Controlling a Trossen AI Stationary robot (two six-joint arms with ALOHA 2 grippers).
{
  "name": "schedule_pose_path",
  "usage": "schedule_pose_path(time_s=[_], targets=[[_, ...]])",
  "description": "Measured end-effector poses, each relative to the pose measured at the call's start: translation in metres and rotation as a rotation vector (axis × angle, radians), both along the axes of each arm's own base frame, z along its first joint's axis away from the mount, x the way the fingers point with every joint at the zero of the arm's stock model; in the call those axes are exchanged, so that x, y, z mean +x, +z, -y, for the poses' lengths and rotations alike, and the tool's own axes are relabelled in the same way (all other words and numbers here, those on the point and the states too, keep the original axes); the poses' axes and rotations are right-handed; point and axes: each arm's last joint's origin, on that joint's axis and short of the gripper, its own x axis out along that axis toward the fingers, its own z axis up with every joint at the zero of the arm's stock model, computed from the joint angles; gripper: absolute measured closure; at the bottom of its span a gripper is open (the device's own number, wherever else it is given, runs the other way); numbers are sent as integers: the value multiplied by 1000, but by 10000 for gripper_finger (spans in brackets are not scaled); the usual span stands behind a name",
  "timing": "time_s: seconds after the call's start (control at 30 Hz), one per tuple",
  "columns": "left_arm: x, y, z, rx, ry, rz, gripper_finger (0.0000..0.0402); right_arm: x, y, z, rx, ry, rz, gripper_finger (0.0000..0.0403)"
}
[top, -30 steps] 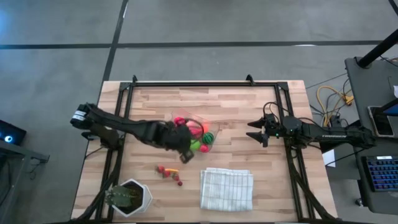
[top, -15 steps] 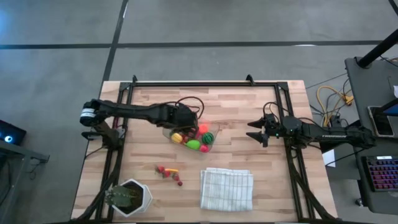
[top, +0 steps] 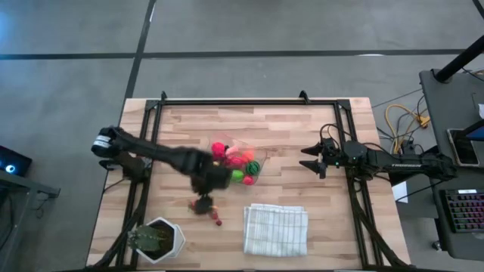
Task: Pick and placing Produce into tupperware
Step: Put the red strawberry into the transparent bin
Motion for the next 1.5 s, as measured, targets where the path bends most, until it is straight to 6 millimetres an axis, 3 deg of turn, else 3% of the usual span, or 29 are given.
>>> schedule_pose_path(time_s=[0.1,0.2,0.43,0.93,1.5], targets=[[-14,-5,21,87,-74,-68,160,0,0,0,0,0,0,73],[-22,-11,36,197,-24,-83,160,0,0,0,0,0,0,73],[-27,-32,54,249,66,-90,160,0,0,0,0,0,0,74],[-29,-82,63,250,102,-140,160,0,0,0,0,0,0,74],[-43,-111,61,272,84,-164,160,0,0,0,0,0,0,74]])
